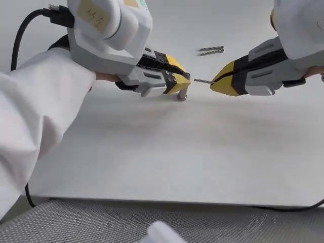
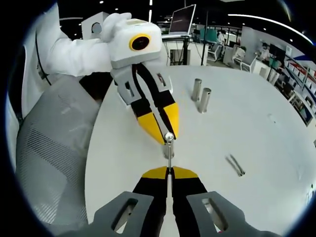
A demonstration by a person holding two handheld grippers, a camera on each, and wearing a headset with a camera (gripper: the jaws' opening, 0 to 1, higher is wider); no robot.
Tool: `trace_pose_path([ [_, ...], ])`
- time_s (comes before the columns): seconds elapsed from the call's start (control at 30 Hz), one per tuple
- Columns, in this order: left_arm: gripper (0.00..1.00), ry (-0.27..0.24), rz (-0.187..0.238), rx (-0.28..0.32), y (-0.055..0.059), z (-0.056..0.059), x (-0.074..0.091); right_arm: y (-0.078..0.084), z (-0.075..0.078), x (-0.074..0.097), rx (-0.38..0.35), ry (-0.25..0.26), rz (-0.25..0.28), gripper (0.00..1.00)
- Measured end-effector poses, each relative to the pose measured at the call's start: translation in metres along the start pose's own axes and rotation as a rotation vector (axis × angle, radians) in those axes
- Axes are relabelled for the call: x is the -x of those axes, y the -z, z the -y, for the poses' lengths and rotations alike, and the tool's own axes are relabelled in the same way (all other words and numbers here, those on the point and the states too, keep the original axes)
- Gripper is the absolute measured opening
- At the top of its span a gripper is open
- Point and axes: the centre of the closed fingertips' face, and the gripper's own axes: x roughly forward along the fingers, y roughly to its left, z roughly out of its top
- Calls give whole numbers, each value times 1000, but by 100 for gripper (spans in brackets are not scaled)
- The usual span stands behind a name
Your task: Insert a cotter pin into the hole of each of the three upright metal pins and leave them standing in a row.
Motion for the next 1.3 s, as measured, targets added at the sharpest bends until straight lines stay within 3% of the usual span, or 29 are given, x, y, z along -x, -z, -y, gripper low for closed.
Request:
trace_pose_path([
  [0.63,7,8,-26,-30,1,7,-2,-10,1,-12,48,-33,-13,0],
  [0.83,7,14,-22,10,2,5,-3,-16,2,-20,53,-41,-6,0],
  [1.03,7,13,-20,6,0,5,-4,-18,6,-24,64,-29,3,0],
  [1.17,7,3,-2,26,-4,6,-5,-15,10,-24,66,-6,-4,16],
  [1.3,7,5,0,16,-8,7,-4,-12,9,-20,58,-8,-9,13],
])
